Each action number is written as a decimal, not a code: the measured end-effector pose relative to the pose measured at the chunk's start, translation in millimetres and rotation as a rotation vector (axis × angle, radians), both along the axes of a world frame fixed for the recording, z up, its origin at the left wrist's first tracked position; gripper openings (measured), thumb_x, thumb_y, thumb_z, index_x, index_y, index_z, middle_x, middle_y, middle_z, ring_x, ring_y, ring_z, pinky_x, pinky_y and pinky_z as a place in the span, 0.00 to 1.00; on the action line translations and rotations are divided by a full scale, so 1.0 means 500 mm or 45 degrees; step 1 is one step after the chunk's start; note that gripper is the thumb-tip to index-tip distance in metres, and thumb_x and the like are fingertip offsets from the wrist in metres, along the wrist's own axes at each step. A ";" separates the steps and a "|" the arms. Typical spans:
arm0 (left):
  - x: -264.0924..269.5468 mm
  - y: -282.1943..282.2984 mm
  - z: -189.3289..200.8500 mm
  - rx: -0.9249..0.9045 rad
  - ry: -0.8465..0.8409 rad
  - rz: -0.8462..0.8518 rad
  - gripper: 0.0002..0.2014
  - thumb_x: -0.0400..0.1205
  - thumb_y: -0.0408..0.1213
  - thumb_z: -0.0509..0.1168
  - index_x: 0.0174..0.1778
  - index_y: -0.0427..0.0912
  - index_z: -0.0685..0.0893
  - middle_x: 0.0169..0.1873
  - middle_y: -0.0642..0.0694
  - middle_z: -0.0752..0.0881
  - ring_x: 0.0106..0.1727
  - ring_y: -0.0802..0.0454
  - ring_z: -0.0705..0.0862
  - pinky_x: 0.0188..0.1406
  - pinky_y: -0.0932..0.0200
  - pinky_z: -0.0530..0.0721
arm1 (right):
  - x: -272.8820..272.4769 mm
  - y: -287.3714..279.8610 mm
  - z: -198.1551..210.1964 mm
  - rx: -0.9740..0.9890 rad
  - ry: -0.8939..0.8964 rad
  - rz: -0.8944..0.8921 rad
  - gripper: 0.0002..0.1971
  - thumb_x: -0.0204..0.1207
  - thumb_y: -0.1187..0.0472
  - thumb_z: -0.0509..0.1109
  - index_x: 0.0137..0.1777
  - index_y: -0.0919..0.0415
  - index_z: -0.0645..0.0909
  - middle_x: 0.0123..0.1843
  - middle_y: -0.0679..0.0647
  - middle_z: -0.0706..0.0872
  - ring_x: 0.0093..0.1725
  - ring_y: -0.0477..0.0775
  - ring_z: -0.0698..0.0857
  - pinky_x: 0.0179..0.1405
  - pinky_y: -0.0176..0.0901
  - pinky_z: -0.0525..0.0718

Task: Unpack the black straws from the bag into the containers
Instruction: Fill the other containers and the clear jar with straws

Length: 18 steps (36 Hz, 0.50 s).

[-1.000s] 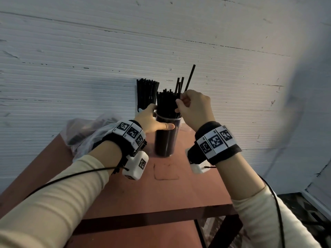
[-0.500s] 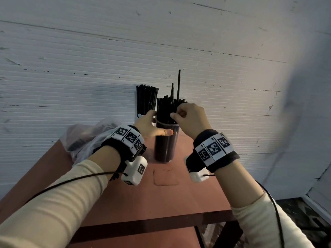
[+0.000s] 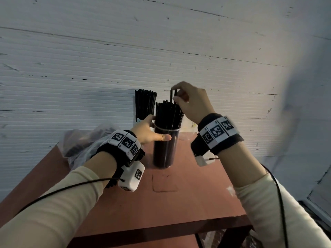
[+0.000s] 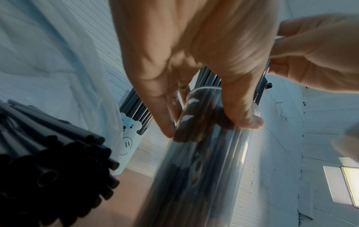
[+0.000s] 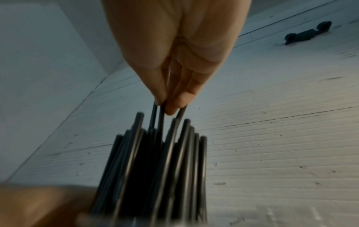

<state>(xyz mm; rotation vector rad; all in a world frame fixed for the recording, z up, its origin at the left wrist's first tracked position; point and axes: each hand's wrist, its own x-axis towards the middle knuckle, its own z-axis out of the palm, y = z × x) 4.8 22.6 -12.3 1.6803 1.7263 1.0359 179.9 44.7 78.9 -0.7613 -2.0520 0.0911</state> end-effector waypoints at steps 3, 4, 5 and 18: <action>-0.001 0.000 0.000 0.007 0.007 -0.005 0.44 0.63 0.54 0.82 0.75 0.51 0.70 0.65 0.51 0.82 0.68 0.49 0.78 0.73 0.46 0.73 | 0.001 0.004 -0.038 0.048 0.011 -0.023 0.09 0.77 0.65 0.69 0.55 0.57 0.87 0.42 0.46 0.85 0.38 0.39 0.81 0.46 0.32 0.81; -0.001 0.000 0.000 0.008 0.008 -0.005 0.44 0.64 0.54 0.82 0.75 0.51 0.70 0.65 0.51 0.82 0.68 0.49 0.78 0.73 0.47 0.73 | 0.002 0.004 -0.047 0.116 0.054 -0.004 0.09 0.76 0.65 0.70 0.54 0.58 0.88 0.44 0.47 0.84 0.39 0.38 0.79 0.46 0.30 0.79; -0.001 0.000 0.000 0.012 0.007 -0.005 0.44 0.64 0.53 0.82 0.75 0.51 0.70 0.65 0.51 0.82 0.68 0.49 0.78 0.72 0.47 0.74 | 0.003 0.004 -0.052 0.190 0.106 0.019 0.09 0.76 0.66 0.70 0.53 0.59 0.89 0.47 0.48 0.82 0.41 0.38 0.78 0.45 0.28 0.77; -0.005 -0.001 -0.005 0.014 -0.038 -0.027 0.43 0.63 0.54 0.82 0.73 0.53 0.71 0.59 0.56 0.83 0.66 0.52 0.80 0.72 0.48 0.75 | 0.019 -0.028 -0.086 0.012 -0.218 0.019 0.19 0.87 0.52 0.55 0.72 0.56 0.78 0.74 0.50 0.78 0.75 0.47 0.74 0.77 0.43 0.68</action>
